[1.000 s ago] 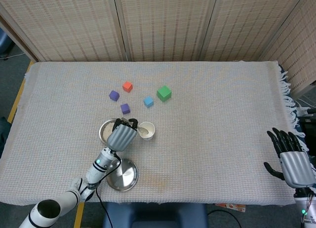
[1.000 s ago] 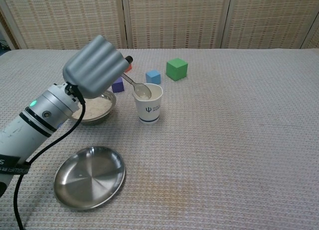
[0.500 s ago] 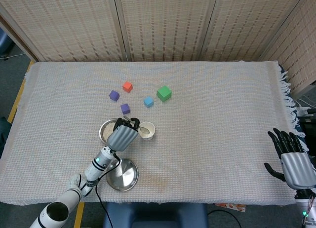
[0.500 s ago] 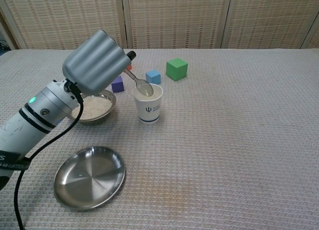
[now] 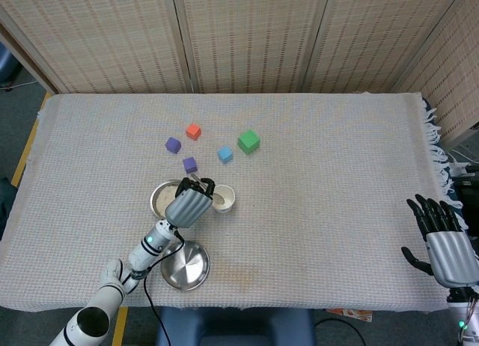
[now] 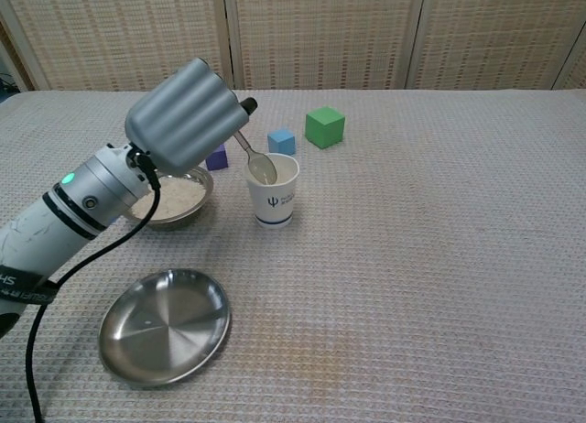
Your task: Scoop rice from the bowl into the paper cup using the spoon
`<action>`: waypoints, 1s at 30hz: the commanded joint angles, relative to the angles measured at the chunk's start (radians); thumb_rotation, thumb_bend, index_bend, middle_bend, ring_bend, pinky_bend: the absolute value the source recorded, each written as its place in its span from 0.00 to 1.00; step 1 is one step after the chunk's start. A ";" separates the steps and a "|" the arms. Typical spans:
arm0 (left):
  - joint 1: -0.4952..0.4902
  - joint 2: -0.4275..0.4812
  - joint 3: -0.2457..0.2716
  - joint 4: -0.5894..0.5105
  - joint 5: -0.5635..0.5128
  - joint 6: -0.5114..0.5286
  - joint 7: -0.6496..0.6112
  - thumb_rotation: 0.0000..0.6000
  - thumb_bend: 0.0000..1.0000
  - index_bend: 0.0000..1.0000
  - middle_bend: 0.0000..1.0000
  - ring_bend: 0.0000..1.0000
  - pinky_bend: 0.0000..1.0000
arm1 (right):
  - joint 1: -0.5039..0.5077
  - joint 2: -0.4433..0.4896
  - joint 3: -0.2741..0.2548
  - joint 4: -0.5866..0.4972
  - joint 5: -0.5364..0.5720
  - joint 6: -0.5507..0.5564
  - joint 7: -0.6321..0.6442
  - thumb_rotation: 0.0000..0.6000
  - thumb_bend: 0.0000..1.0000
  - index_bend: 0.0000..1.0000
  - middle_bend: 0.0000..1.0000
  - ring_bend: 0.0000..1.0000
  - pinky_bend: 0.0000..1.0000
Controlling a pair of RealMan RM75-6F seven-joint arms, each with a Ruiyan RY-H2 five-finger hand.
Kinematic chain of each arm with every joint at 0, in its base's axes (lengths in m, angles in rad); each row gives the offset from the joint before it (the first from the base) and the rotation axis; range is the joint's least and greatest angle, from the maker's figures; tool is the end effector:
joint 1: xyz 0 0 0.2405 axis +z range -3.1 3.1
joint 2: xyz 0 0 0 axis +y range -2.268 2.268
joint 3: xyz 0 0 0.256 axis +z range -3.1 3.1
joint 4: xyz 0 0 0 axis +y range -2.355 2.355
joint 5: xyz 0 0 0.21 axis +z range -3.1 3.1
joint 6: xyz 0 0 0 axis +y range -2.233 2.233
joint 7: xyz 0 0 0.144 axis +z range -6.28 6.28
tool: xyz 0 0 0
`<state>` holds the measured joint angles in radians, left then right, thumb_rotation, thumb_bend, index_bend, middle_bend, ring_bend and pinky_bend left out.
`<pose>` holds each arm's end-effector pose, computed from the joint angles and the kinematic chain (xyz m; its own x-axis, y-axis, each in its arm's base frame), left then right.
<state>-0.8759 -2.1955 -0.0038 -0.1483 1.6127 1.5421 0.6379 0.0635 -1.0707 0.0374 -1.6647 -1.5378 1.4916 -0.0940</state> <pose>-0.1180 0.3664 -0.0626 0.6344 -0.7613 0.1341 0.0494 -0.1333 -0.9899 -0.3036 -0.1712 0.1666 0.4789 -0.0141 0.8777 -0.8776 -0.0304 0.4784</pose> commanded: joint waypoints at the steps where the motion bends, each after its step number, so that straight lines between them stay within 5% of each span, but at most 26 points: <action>1: -0.006 0.002 0.007 0.006 0.006 -0.005 0.007 1.00 0.44 0.63 1.00 1.00 1.00 | 0.000 -0.001 0.000 -0.001 0.001 0.000 -0.004 1.00 0.15 0.00 0.00 0.00 0.00; 20: -0.030 0.056 -0.086 -0.091 -0.079 0.080 -0.032 1.00 0.44 0.63 1.00 1.00 1.00 | -0.001 -0.001 -0.002 -0.008 -0.002 -0.003 -0.012 1.00 0.15 0.00 0.00 0.00 0.00; 23: 0.001 0.093 -0.108 -0.192 -0.103 0.091 -0.034 1.00 0.44 0.63 1.00 1.00 1.00 | -0.002 0.001 -0.004 -0.009 -0.006 -0.002 -0.010 1.00 0.15 0.00 0.00 0.00 0.00; 30: 0.133 0.293 -0.099 -0.689 -0.139 0.073 0.010 1.00 0.44 0.64 1.00 1.00 1.00 | -0.004 0.005 -0.010 -0.014 -0.021 0.003 -0.004 1.00 0.15 0.00 0.00 0.00 0.00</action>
<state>-0.8278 -2.0294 -0.1065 -0.5754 1.5012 1.6231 0.6108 0.0596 -1.0667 0.0283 -1.6782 -1.5575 1.4939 -0.0987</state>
